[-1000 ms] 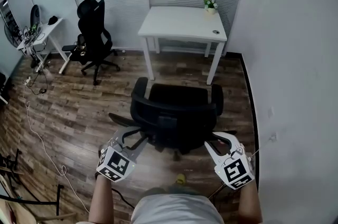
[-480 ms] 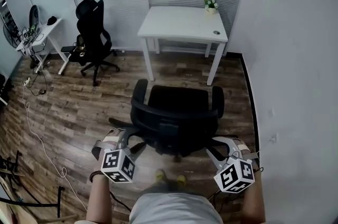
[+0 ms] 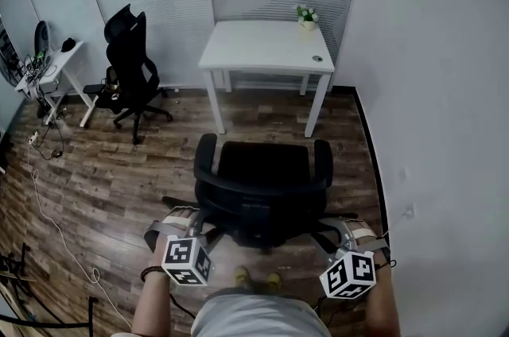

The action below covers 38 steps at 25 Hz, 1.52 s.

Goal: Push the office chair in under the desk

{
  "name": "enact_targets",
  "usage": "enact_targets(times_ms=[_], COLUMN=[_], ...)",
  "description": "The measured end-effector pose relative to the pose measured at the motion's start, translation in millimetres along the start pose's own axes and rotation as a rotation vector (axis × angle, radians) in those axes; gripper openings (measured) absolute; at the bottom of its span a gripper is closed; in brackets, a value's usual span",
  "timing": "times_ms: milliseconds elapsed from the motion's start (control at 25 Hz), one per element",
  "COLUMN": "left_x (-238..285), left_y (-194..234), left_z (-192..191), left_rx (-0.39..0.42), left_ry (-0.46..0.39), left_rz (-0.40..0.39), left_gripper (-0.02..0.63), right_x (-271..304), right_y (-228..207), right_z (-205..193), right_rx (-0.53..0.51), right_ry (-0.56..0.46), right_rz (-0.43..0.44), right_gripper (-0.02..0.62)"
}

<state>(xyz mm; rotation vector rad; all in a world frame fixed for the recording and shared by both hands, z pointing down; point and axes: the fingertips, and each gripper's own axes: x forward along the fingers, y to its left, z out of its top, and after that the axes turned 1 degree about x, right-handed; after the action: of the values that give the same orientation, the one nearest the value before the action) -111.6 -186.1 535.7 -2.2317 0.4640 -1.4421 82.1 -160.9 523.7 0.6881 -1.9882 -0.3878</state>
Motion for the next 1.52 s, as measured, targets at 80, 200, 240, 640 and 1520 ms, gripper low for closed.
enact_targets(times_ms=[80, 200, 240, 640, 1520], left_x=[0.3, 2.8, 3.9, 26.1, 110.1], left_y=[2.6, 10.0, 12.2, 50.0, 207.0], left_z=[0.2, -3.3, -4.1, -10.9, -53.8], left_rx=[0.002, -0.002, -0.001, 0.01, 0.048], left_ry=[-0.015, -0.028, -0.029, -0.045, -0.088], left_rz=[0.004, 0.007, 0.007, 0.026, 0.019], left_gripper=[0.169, 0.172, 0.172, 0.173, 0.175], right_x=[0.2, 5.8, 7.6, 34.0, 146.0], right_y=[-2.4, -8.5, -10.4, -45.7, -181.1], right_z=[0.9, 3.8, 4.0, 2.6, 17.2], right_rx=[0.019, 0.039, 0.046, 0.08, 0.162], right_ry=[0.0, -0.006, -0.006, 0.005, -0.018], right_rz=[-0.005, -0.007, -0.006, 0.008, 0.005], right_gripper=[0.137, 0.14, 0.14, 0.143, 0.169])
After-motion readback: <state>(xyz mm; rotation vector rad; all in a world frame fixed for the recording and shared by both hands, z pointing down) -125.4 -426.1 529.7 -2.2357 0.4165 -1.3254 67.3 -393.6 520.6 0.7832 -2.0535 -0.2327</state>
